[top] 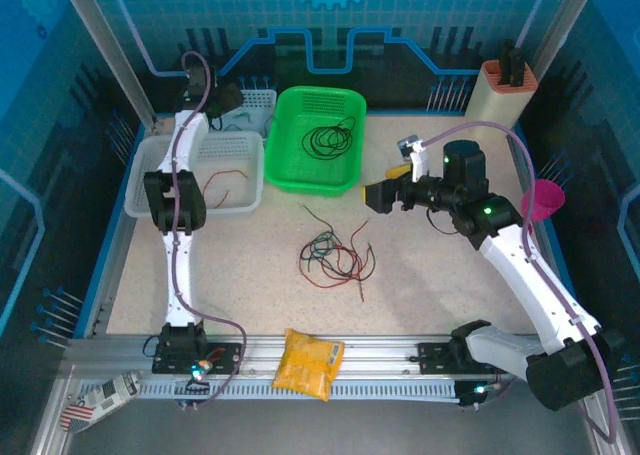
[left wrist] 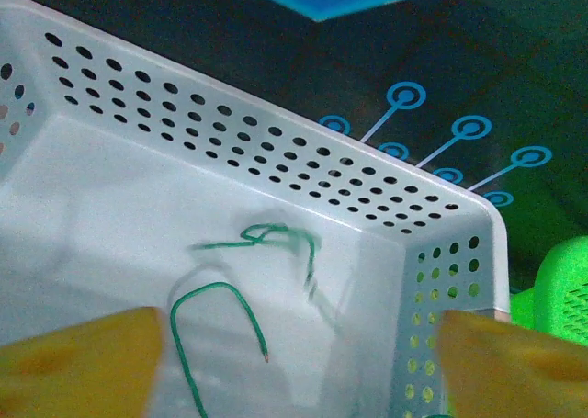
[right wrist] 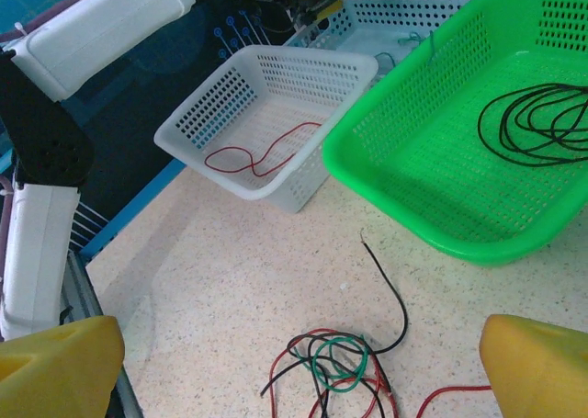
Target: Untangle the cables
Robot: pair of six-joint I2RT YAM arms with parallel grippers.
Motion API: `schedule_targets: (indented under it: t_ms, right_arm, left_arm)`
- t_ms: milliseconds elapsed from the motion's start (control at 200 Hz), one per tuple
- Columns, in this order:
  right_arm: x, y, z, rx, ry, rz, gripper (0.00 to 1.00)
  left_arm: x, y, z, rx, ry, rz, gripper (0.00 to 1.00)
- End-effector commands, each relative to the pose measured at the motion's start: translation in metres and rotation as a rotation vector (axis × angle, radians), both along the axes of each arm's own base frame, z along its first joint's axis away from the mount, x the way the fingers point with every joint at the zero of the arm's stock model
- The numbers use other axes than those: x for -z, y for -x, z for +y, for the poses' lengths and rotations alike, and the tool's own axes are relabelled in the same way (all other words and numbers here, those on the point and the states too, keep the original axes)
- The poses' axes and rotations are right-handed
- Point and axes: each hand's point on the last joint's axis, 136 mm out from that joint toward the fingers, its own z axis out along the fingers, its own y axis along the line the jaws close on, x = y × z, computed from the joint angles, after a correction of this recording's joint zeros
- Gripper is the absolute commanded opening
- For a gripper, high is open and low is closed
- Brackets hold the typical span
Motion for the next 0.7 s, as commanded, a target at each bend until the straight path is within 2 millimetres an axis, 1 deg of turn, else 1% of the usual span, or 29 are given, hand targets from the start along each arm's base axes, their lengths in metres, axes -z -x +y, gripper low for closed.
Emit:
schedule_targets:
  t_ms: [0,15,30,35,60,100,130,185,205,210,240,245,265,270,280,325,370,380,405,410,415,445,465,475,495,540,605,650,695]
  right_arm:
    - [-0.008,0.0,0.0,0.006,0.03,-0.036,1.0]
    - [-0.008,0.0,-0.001,0.008,0.033,-0.037,1.0]
    - [-0.008,0.0,-0.001,0.012,0.036,-0.038,1.0]
    - [-0.009,0.0,-0.002,0.013,0.037,-0.04,1.0]
    - [-0.009,0.0,-0.003,0.022,0.043,-0.041,1.0]
    - [-0.008,0.0,-0.006,0.033,0.053,-0.043,0.98]
    - [-0.007,0.001,-0.007,0.036,0.064,-0.043,0.97]
    - [-0.003,0.004,-0.009,0.034,0.087,-0.036,0.96]
    - [0.0,0.005,-0.01,0.038,0.097,-0.028,0.95]
    - [0.0,0.006,-0.01,0.038,0.098,-0.027,0.94]
    - [0.004,0.008,-0.012,0.042,0.109,-0.009,0.92]
    - [0.005,0.008,-0.012,0.042,0.11,-0.005,0.92]
    - [0.007,0.01,-0.013,0.042,0.115,0.006,0.91]
    - [0.008,0.011,-0.013,0.043,0.116,0.012,0.91]
    - [0.009,0.012,-0.013,0.043,0.118,0.018,0.9]
    - [0.015,0.016,-0.014,0.048,0.123,0.052,0.88]
    - [0.022,0.021,-0.015,0.056,0.13,0.09,0.87]
    - [0.025,0.022,-0.015,0.057,0.132,0.1,0.87]
    - [0.029,0.025,-0.014,0.054,0.135,0.122,0.86]
    - [0.03,0.025,-0.014,0.054,0.136,0.126,0.86]
    - [0.031,0.026,-0.014,0.053,0.137,0.131,0.86]
    - [0.037,0.03,-0.013,0.047,0.146,0.157,0.85]
    - [0.041,0.034,-0.012,0.041,0.155,0.174,0.85]
    - [0.043,0.035,-0.011,0.038,0.16,0.182,0.85]
    - [0.048,0.038,-0.011,0.033,0.17,0.199,0.85]
    - [0.059,0.043,-0.009,0.021,0.188,0.235,0.84]
    - [0.074,0.048,-0.007,0.013,0.196,0.3,0.84]
    - [0.084,0.049,-0.006,0.013,0.197,0.346,0.83]
    - [0.093,0.051,-0.003,0.011,0.189,0.394,0.82]
  left_arm:
    - [-0.071,0.0,0.007,0.005,0.006,-0.155,0.99]
    - [-0.075,0.001,0.006,0.015,0.002,-0.164,0.99]
    - [-0.086,0.004,0.005,0.023,-0.003,-0.186,0.99]
    - [-0.086,0.004,0.004,0.025,-0.004,-0.185,0.99]
    - [-0.105,0.01,0.003,0.035,-0.014,-0.221,0.99]
    - [-0.128,0.023,-0.002,0.049,-0.017,-0.265,0.99]
    - [-0.142,0.036,-0.007,0.069,-0.013,-0.296,0.99]
    - [-0.17,0.065,-0.025,0.133,0.012,-0.359,0.99]
    - [-0.176,0.077,-0.033,0.163,0.022,-0.373,0.99]
    - [-0.173,0.079,-0.034,0.168,0.024,-0.367,0.99]
    - [-0.185,0.1,-0.046,0.209,0.038,-0.388,0.99]
    - [-0.189,0.103,-0.048,0.216,0.038,-0.397,0.99]
    - [-0.189,0.117,-0.056,0.241,0.049,-0.391,0.99]
    - [-0.186,0.119,-0.058,0.244,0.052,-0.384,0.99]
    - [-0.193,0.127,-0.063,0.261,0.055,-0.392,0.98]
    - [-0.191,0.159,-0.083,0.322,0.082,-0.362,0.97]
    - [-0.182,0.192,-0.102,0.377,0.111,-0.314,0.94]
    - [-0.184,0.199,-0.107,0.393,0.114,-0.313,0.94]
    - [-0.174,0.217,-0.119,0.432,0.128,-0.282,0.91]
    - [-0.176,0.22,-0.122,0.443,0.128,-0.285,0.91]
    - [-0.171,0.223,-0.125,0.452,0.132,-0.273,0.91]
    - [-0.165,0.245,-0.139,0.501,0.142,-0.248,0.89]
    - [-0.154,0.259,-0.149,0.535,0.151,-0.22,0.87]
    - [-0.155,0.266,-0.154,0.554,0.154,-0.217,0.86]
    - [-0.145,0.28,-0.163,0.594,0.166,-0.19,0.84]
    - [-0.128,0.31,-0.184,0.683,0.203,-0.127,0.82]
    - [-0.103,0.35,-0.208,0.802,0.26,-0.023,0.81]
    - [-0.085,0.371,-0.218,0.851,0.264,0.048,0.81]
    - [-0.067,0.386,-0.225,0.876,0.266,0.109,0.81]
